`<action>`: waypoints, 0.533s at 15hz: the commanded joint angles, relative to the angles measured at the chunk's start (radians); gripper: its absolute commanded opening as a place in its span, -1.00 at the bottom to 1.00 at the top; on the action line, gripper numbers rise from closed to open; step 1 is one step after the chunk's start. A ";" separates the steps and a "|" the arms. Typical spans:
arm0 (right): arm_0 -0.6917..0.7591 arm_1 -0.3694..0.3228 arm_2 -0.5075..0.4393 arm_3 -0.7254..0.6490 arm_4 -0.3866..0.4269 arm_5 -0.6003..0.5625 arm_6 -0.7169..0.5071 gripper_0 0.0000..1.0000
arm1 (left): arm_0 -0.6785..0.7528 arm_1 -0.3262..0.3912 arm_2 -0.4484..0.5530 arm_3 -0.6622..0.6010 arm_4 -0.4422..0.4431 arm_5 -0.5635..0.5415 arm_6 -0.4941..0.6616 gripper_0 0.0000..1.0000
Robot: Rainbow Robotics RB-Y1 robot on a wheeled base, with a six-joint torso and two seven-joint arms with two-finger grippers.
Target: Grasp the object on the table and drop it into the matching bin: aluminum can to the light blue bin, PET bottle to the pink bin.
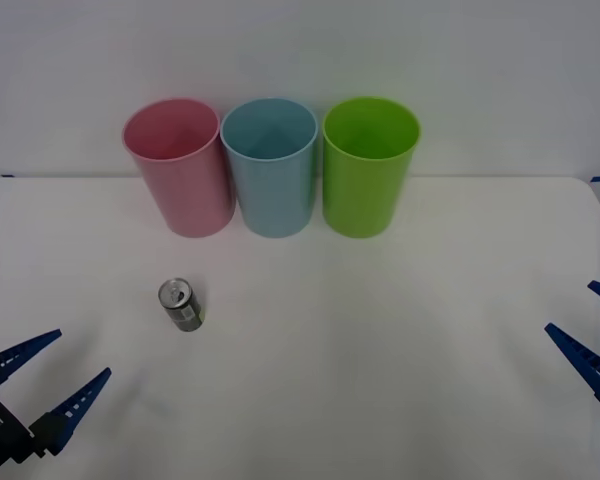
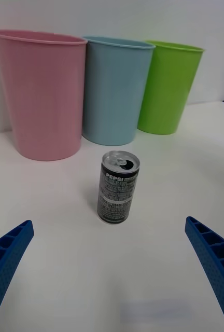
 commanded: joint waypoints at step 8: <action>0.000 0.000 0.000 0.000 0.000 0.000 0.000 1.00 | -0.101 -0.044 -0.053 0.074 -0.066 0.047 -0.025 1.00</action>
